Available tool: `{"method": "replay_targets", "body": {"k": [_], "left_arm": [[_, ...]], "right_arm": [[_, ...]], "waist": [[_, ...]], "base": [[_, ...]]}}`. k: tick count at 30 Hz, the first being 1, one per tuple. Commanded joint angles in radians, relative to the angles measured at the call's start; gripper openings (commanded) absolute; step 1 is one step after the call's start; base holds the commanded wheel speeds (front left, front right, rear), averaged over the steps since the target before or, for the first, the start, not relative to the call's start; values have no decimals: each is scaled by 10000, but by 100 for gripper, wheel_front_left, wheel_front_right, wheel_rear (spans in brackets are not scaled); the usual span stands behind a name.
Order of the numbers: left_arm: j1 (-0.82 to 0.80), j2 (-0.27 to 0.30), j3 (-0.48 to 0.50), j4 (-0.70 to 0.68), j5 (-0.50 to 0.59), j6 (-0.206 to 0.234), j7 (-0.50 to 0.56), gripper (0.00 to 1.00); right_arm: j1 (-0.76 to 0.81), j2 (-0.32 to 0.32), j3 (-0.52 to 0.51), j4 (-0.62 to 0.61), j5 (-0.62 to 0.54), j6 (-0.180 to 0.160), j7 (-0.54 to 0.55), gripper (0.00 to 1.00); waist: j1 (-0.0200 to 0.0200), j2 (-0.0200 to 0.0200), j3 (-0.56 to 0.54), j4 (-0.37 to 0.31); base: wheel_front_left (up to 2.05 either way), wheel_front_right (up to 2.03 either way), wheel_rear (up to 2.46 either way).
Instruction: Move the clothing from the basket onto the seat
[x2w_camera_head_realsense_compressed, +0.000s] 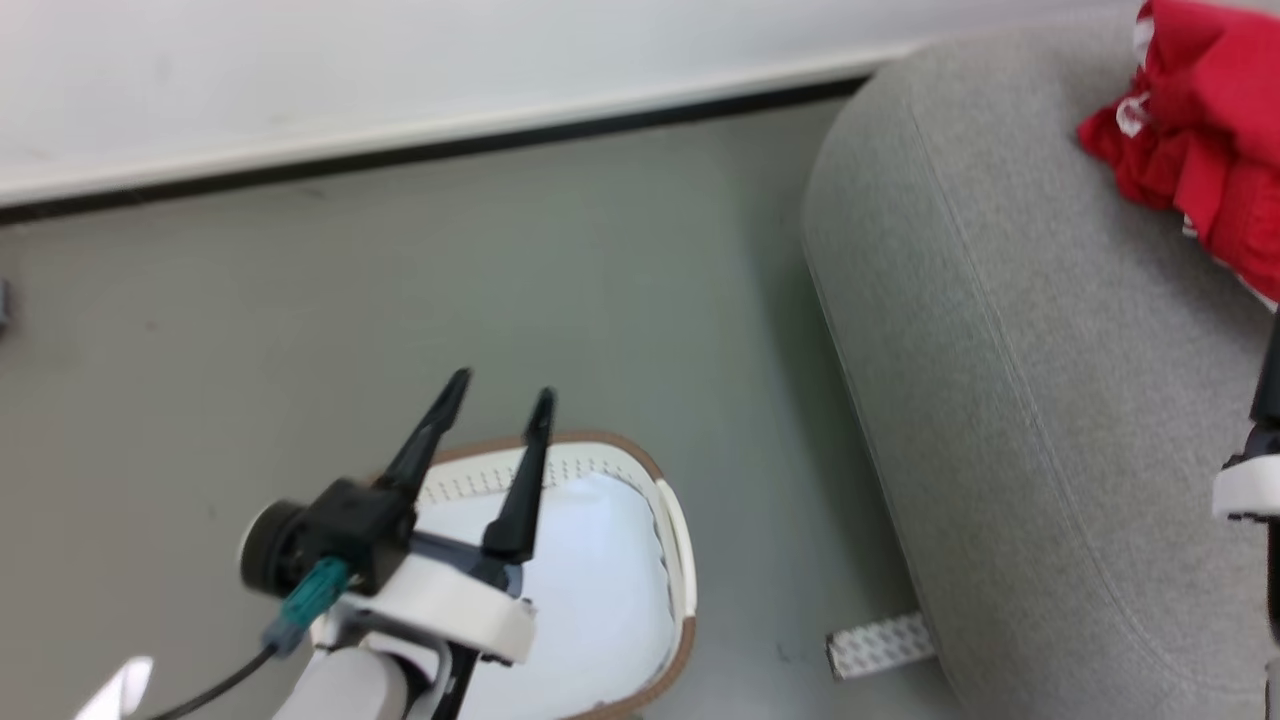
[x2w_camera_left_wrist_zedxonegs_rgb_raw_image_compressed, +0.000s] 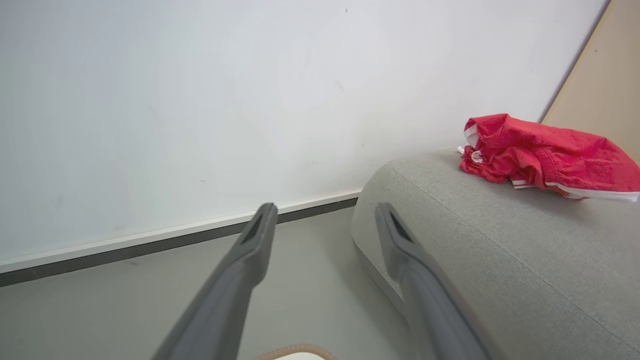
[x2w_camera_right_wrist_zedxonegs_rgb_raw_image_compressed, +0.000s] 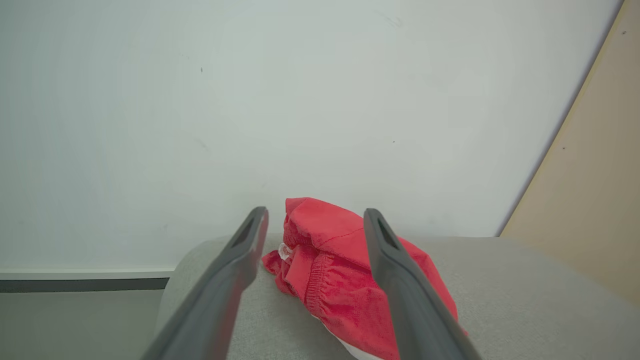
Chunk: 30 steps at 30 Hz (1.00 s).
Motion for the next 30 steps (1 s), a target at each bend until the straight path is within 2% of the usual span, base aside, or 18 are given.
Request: {"method": "replay_targets", "body": {"k": [1, 7, 12, 19, 30], "left_arm": [[300, -31, 151, 112, -184, 120, -242, 100], [1288, -155, 720, 736, -443, 428, -822, 100], [1921, -214, 982, 1529, -320, 313, -930, 100], [2619, -581, 1742, 1972, 137, -325, -936, 100], [3477, -1317, 3176, 2167, 1062, -1240, -934, 100]], "right_arm": [[309, -59, 108, -144, 137, -26, 7, 100], [1494, 54, 1010, -661, 354, -26, 8, 100], [2557, 122, 1671, -803, 818, -26, 8, 100], [3750, 137, 2526, -462, 1560, -26, 8, 100], [4554, 139, 3317, -79, 1711, -26, 8, 100]], "waist": [[2, 0, -820, 540], [2, 0, -1810, 1387], [2, 0, -2340, 2041], [2, 0, -2831, 2387], [2, 0, -3219, 1943]], "base": [[0, 0, 0], [0, 0, 0], [0, 0, 0], [0, 0, 0], [0, 0, 0]]}}
